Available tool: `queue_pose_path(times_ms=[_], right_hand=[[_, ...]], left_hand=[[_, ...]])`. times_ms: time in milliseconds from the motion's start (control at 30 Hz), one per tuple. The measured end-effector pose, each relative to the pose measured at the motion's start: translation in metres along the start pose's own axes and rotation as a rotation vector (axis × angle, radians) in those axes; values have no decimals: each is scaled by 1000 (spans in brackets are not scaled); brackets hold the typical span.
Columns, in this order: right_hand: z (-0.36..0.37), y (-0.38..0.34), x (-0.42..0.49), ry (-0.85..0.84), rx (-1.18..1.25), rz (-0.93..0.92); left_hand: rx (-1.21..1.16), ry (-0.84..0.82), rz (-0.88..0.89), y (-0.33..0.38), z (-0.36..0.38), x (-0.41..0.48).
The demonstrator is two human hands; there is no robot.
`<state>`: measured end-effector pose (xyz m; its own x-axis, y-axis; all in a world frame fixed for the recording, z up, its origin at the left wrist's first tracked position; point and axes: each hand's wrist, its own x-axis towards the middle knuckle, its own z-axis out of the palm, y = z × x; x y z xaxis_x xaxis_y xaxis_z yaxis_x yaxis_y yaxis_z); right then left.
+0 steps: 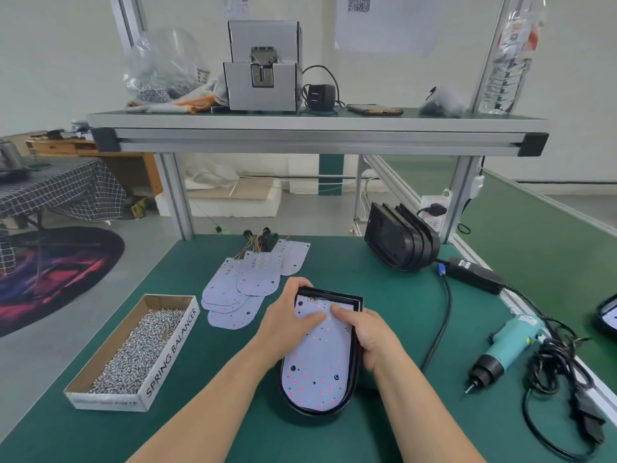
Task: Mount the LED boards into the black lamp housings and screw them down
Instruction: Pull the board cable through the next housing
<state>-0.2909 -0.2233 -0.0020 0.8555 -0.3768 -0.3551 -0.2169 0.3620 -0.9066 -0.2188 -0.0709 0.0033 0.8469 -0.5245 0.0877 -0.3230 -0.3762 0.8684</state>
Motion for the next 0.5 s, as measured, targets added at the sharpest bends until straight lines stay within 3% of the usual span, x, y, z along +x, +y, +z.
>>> queue_pose_path(times_ms=[67, 133, 300, 367, 433, 500], right_hand=[[-4, 2, 5, 27, -21, 20], [-8, 5, 10, 37, -37, 30], [-11, 12, 18, 48, -115, -5], [-12, 13, 19, 41, -134, -19], [-15, 14, 20, 36, -136, -22], [-16, 15, 21, 30, -127, -21]], left_hand=[[65, -77, -57, 0, -2, 0], [128, -51, -161, -5, -14, 1], [405, 470, -237, -32, -99, 4], [488, 558, -320, -46, -132, 1], [601, 530, -437, -59, -154, -3], [750, 387, -542, -70, -165, -9]])
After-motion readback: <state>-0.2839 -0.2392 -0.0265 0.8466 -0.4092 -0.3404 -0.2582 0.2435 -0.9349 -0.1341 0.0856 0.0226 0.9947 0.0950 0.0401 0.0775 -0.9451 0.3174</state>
